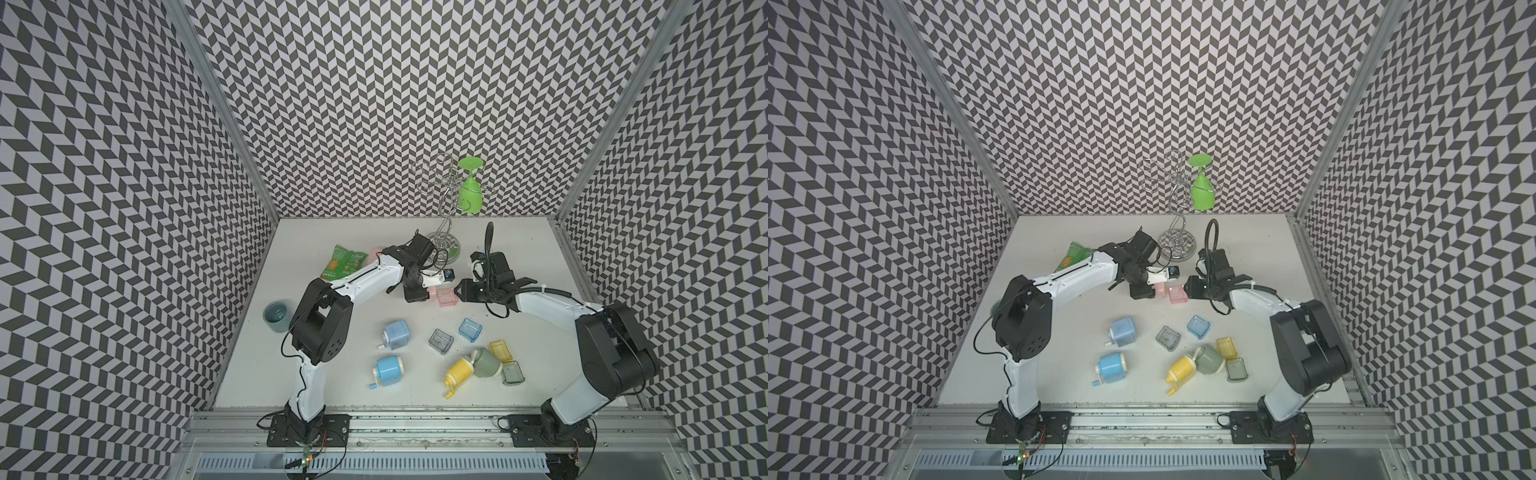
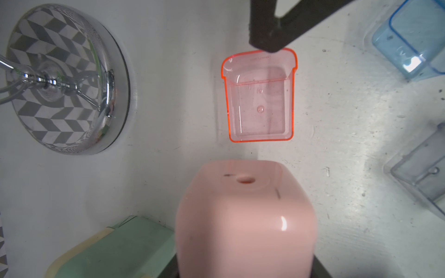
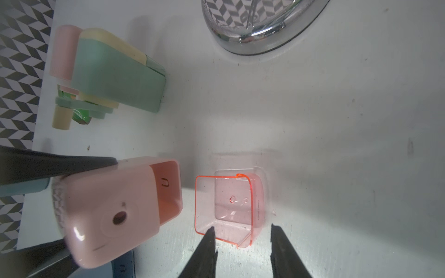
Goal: Put the tray back into the pencil sharpener
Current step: Close the container of the pencil sharpener.
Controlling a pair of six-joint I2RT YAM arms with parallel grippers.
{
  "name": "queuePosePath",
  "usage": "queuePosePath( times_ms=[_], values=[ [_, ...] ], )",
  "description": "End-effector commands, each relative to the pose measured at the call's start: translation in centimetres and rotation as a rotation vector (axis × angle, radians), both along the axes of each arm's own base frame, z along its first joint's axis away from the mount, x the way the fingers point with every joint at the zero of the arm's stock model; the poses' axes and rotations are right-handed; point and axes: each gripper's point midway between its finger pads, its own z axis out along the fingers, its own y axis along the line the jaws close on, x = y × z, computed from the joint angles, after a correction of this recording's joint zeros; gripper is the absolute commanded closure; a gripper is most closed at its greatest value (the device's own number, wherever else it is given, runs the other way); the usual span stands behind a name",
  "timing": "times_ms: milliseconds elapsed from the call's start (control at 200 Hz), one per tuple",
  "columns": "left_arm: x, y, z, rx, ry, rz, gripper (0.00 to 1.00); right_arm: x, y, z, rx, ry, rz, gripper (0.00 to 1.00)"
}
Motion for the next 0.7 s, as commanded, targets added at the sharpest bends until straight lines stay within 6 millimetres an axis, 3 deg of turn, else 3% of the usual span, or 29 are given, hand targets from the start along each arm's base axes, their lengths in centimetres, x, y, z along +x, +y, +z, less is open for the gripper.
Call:
queuePosePath(
  times_ms=[0, 511, 696],
  values=[
    [0.4, -1.0, 0.8, -0.029, -0.001, 0.014, 0.63, 1.3, 1.1, 0.8, 0.030, -0.040, 0.046, 0.62],
    [-0.6, -1.7, -0.9, -0.034, 0.099, 0.019, 0.57, 1.3, 0.4, -1.7, -0.022, -0.001, 0.040, 0.67],
    [-0.6, -1.7, -1.5, -0.026, 0.112, 0.024, 0.56, 1.3, 1.3, -2.1, 0.015, 0.009, 0.071, 0.69]
  ],
)
